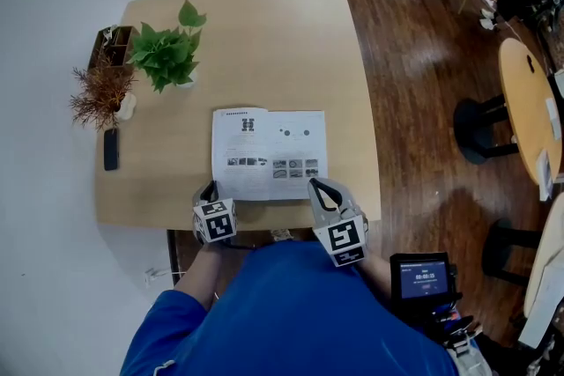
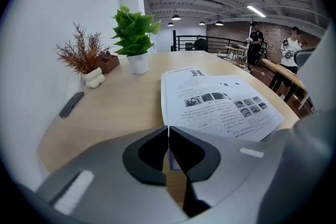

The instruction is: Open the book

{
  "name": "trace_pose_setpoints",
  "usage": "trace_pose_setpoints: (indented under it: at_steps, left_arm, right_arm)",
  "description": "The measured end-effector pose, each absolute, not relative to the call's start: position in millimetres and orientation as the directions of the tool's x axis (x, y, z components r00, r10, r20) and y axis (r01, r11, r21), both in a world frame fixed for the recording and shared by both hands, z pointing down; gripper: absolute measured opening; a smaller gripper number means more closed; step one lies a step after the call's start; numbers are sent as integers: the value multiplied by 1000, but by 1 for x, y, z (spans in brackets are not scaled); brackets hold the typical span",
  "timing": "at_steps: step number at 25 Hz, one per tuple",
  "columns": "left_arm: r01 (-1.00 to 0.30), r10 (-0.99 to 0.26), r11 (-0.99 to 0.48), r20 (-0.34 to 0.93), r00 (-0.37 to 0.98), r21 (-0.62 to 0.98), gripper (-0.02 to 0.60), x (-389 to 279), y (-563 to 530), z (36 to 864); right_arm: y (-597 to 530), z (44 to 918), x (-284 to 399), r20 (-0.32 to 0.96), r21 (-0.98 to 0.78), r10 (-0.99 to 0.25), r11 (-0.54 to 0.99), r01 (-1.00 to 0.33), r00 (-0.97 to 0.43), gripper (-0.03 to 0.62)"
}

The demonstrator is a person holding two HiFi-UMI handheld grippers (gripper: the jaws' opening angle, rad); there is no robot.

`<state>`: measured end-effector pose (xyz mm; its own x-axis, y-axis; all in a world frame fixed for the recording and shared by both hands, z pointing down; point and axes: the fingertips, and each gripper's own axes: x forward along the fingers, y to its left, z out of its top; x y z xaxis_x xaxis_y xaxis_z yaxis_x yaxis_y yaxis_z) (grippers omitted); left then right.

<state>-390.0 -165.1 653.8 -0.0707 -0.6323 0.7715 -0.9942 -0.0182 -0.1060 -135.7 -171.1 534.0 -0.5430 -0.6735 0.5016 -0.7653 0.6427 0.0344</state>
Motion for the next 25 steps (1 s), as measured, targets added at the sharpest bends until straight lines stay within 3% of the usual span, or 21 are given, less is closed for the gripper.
trace_pose_setpoints:
  at_steps: [25]
  left_arm:
    - [-985, -566, -69, 819, -93, -159, 18, -394, -167, 688]
  right_arm:
    - [-174, 538, -128, 519, 42, -681, 624, -781, -516, 3]
